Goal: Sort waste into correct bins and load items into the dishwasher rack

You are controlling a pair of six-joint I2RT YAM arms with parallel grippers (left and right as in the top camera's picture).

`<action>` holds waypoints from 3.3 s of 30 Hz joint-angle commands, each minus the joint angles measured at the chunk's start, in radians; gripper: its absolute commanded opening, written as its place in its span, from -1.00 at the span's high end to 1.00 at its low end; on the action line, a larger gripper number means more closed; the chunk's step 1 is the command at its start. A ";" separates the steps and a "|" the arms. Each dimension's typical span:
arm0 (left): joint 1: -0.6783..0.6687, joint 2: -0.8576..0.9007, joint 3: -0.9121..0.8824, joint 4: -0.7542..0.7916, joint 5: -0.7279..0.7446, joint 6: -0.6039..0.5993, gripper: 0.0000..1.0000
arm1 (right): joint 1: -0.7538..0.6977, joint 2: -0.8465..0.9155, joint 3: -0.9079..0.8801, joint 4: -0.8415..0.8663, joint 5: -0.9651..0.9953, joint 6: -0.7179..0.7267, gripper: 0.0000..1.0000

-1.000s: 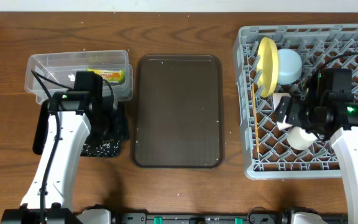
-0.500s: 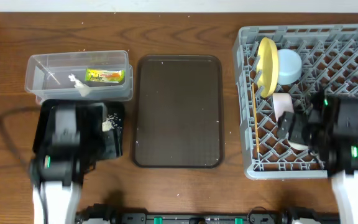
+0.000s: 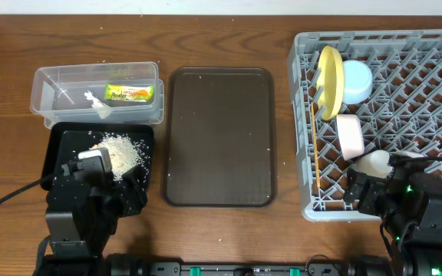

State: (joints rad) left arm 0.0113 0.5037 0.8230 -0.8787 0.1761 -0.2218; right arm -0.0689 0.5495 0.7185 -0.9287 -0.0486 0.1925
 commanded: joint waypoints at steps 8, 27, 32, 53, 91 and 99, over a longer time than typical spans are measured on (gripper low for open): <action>0.002 -0.002 -0.010 -0.002 -0.012 -0.016 -0.29 | 0.008 -0.002 -0.008 -0.004 0.007 -0.003 -0.99; 0.002 -0.002 -0.010 -0.002 -0.012 -0.016 -0.29 | 0.008 -0.002 -0.008 -0.004 0.007 -0.003 -0.98; 0.002 -0.002 -0.010 -0.002 -0.012 -0.016 -0.29 | 0.008 -0.002 -0.008 -0.004 0.007 -0.003 -0.98; 0.002 -0.002 -0.010 -0.002 -0.012 -0.016 -0.29 | 0.032 -0.119 -0.036 0.014 0.107 -0.107 -0.99; 0.002 -0.002 -0.010 -0.002 -0.012 -0.016 -0.29 | 0.017 -0.542 -0.713 0.861 0.126 -0.239 -0.98; 0.002 -0.002 -0.010 -0.002 -0.012 -0.016 -0.29 | 0.017 -0.542 -0.713 0.861 0.126 -0.238 -0.99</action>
State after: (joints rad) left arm 0.0113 0.5041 0.8154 -0.8825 0.1761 -0.2359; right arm -0.0372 0.0128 0.0067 -0.0631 0.0822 -0.0349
